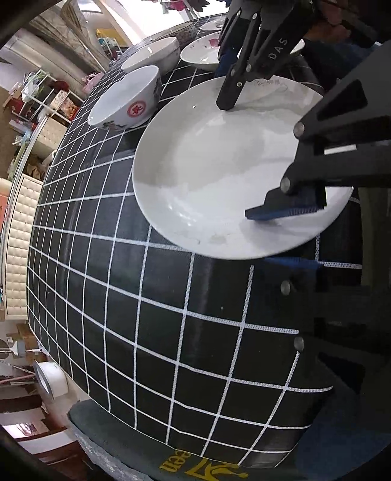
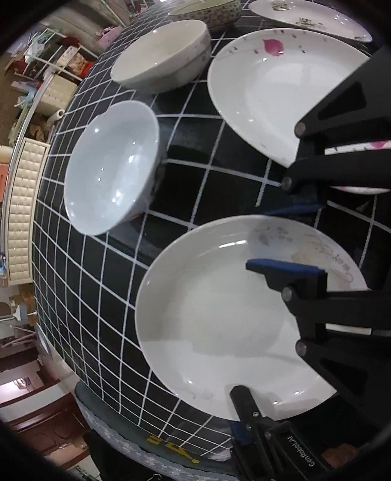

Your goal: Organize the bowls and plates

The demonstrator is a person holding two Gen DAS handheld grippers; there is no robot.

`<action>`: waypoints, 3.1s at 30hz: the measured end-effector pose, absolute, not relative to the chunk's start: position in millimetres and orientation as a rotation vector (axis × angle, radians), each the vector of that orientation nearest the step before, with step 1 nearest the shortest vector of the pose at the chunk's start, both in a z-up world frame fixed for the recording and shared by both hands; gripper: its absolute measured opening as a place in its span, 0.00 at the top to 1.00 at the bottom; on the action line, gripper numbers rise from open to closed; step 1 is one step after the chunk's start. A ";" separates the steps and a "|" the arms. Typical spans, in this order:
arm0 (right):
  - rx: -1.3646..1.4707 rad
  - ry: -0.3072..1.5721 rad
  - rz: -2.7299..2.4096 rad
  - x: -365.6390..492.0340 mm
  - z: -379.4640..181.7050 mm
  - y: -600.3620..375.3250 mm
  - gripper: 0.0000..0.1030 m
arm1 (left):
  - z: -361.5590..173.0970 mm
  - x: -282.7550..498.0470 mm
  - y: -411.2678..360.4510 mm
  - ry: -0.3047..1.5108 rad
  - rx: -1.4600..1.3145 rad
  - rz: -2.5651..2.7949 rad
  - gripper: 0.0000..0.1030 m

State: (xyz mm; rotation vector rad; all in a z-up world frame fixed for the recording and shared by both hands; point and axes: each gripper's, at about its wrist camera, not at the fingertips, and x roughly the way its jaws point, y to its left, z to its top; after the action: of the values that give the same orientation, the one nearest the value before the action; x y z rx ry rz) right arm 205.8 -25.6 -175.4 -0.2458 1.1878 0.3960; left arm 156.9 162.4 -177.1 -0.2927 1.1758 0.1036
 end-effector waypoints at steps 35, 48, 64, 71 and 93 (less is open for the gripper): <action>-0.079 1.078 0.413 190.6 -129.9 -61.2 0.74 | -130.6 134.6 163.6 1.067 -0.307 0.157 0.81; 0.041 1.056 0.276 175.1 -121.0 -160.5 0.74 | -108.9 159.9 46.9 1.072 -0.197 -0.109 0.81; 0.132 1.073 0.158 181.0 -136.7 -247.1 0.74 | -144.2 203.0 -29.4 1.174 -0.110 -0.187 0.81; 0.084 1.074 0.143 189.5 -143.0 -247.3 0.74 | -158.1 213.8 -31.5 1.204 -0.096 -0.181 0.81; -0.061 1.077 0.117 196.3 -158.5 -236.6 0.74 | -180.3 229.5 -43.2 1.229 -0.067 -0.195 0.86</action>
State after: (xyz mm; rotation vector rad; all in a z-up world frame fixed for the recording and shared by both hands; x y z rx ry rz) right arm 196.3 -236.6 -158.5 -0.0609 1.0772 0.1174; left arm 229.5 -43.2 -180.3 -0.0670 1.2285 -0.1952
